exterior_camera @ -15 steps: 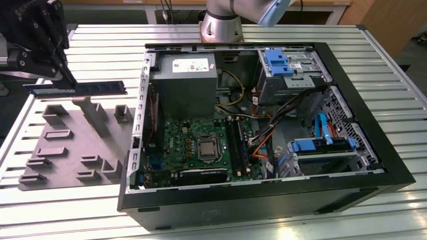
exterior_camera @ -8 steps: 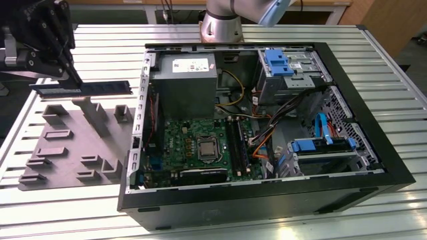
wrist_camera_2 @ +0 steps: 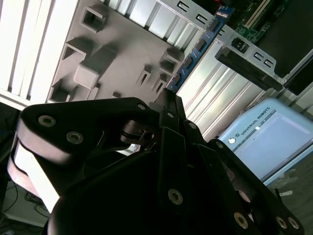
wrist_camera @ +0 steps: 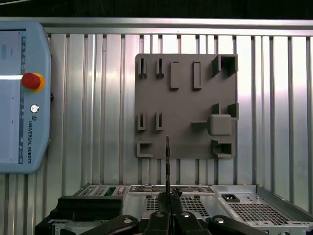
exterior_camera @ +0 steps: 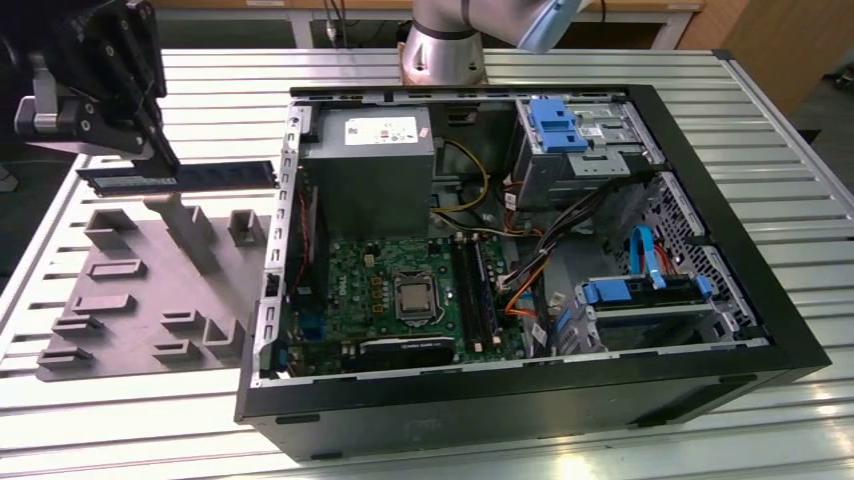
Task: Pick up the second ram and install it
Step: 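Pick up the second ram and move it above second insertion slot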
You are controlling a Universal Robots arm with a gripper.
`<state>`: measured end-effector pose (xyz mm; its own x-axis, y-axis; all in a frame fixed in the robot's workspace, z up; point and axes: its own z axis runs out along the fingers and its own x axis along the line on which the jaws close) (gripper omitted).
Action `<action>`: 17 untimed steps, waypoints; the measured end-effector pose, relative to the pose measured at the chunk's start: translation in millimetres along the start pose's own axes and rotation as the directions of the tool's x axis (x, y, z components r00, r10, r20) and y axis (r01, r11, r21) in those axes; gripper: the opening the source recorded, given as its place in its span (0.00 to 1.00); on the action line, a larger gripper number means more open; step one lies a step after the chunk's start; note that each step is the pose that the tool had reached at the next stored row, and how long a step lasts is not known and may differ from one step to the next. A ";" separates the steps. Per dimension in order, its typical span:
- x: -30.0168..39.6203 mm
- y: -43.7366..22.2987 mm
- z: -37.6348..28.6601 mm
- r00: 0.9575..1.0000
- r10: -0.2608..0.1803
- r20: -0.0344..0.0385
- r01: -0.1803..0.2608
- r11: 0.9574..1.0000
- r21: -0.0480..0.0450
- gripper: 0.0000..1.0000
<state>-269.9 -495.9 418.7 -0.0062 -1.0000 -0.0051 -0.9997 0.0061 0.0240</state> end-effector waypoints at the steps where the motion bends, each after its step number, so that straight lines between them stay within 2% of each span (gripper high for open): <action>1: 0.0 -1.4 0.0 1.000 0.000 0.000 0.000 1.000 0.000 0.11; 17: -0.1 -23.0 -0.5 1.000 0.000 0.000 0.000 1.000 0.000 0.11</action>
<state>-246.9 -495.9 418.7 -0.0062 -1.0000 -0.0051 -0.9997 0.0061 0.0240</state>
